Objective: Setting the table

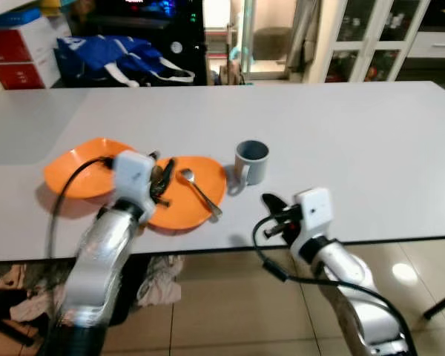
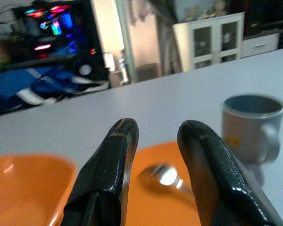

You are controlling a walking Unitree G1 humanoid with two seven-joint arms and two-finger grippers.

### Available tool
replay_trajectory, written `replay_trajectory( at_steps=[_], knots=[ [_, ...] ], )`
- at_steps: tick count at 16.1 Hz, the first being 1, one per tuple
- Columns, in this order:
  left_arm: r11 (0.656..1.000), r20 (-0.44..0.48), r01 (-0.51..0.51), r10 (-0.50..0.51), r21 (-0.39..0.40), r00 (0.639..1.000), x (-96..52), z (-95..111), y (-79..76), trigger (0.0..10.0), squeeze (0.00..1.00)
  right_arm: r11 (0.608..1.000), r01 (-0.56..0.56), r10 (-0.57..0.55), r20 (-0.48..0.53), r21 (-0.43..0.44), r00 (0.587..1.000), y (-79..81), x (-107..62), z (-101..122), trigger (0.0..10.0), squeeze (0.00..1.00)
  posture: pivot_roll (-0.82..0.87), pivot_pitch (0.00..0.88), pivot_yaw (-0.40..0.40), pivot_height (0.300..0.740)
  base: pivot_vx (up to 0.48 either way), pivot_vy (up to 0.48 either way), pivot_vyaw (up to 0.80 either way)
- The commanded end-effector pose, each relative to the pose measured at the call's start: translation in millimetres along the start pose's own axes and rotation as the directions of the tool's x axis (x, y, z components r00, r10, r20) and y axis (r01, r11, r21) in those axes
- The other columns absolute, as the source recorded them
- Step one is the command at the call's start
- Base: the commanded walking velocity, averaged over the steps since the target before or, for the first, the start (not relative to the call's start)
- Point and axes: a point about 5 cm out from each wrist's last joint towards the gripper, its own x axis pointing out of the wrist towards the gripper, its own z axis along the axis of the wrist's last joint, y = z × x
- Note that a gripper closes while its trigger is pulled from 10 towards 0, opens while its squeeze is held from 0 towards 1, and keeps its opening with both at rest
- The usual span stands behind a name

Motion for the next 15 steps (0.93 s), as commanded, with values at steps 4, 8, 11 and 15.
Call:
replay_trajectory(
  at_steps=[4, 8, 11, 15],
  knots=[
    [0.991, -0.139, -0.133, 0.131, -0.007, 0.982, -44.0, -23, 8.3, 10.0, 0.00, 0.994, 0.107, -0.107, 0.008, 0.007, 0.994, -19.0, -6.6, -7, 10.0, 0.00, -0.04, 0.000, 0.024, 0.732, 0.000, 0.000, 0.00],
    [0.981, -0.182, -0.193, 0.188, -0.008, 0.965, -46.8, -35, 0.3, 10.0, 0.00, 0.996, 0.093, -0.093, 0.003, 0.012, 0.996, -16.7, 2.6, -11, 10.0, 0.00, -0.02, 0.000, 0.006, 0.732, 0.000, 0.000, 0.00],
    [0.978, -0.195, -0.207, 0.196, -0.037, 0.961, -45.1, -35, -3.5, 10.0, 0.00, 0.998, 0.068, -0.068, 0.000, 0.020, 0.998, -11.5, 6.1, -12, 10.0, 0.00, -0.02, 0.000, -0.002, 0.732, -0.085, 0.258, 0.00],
    [0.974, -0.205, -0.222, 0.209, -0.041, 0.956, -44.5, -36, -5.6, 10.0, 0.00, 0.998, 0.051, -0.051, -0.012, 0.027, 0.999, -8.6, 6.3, -17, 10.0, 0.00, -0.02, 0.000, -0.002, 0.732, 0.000, 0.431, 0.00]
  ],
)
